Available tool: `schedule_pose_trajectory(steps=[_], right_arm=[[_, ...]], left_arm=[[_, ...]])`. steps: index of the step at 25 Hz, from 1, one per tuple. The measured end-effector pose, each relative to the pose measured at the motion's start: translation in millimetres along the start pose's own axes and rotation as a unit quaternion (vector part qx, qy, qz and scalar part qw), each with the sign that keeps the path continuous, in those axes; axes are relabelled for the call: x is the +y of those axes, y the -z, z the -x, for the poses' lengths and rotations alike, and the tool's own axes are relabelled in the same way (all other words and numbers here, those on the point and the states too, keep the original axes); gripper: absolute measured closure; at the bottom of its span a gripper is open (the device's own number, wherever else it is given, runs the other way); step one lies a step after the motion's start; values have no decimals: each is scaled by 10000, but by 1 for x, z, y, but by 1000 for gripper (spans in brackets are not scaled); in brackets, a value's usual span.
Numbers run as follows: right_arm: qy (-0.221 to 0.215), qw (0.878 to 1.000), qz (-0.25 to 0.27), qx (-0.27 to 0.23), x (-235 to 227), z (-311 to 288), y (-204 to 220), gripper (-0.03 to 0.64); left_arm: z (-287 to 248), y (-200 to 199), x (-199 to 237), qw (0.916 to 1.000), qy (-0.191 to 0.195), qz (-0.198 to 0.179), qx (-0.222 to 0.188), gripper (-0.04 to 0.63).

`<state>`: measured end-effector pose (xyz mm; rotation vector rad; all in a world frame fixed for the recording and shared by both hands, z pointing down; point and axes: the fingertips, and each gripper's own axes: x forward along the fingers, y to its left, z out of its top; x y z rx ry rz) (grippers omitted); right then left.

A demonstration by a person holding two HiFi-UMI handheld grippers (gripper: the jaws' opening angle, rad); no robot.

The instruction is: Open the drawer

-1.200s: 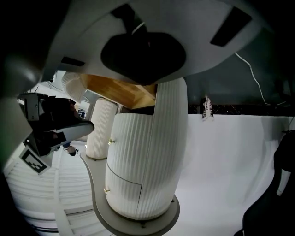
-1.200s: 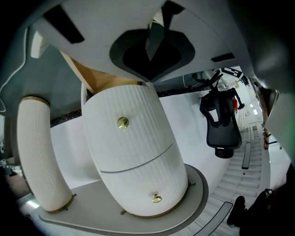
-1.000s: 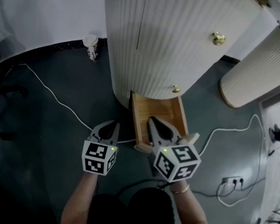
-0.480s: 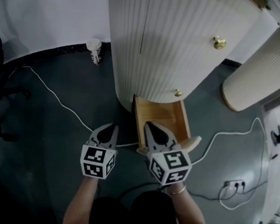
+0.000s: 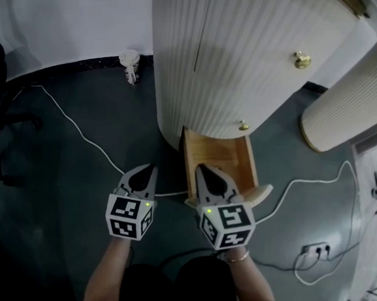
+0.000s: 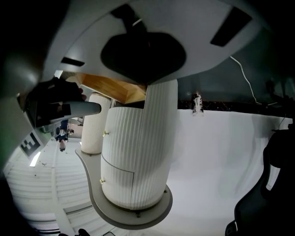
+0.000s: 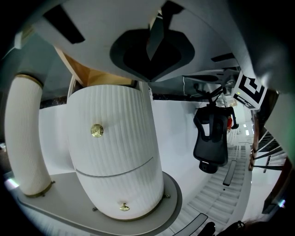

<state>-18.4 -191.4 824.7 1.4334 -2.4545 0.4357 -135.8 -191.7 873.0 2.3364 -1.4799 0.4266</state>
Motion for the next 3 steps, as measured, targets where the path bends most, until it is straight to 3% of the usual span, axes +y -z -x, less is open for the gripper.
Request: schedule_pose_trajectory(steps=[3], right_arm=[[10,10000,-44,9,-2,-1,0,614]], left_arm=[[1,0,4,10000,-23,19,-26,592]])
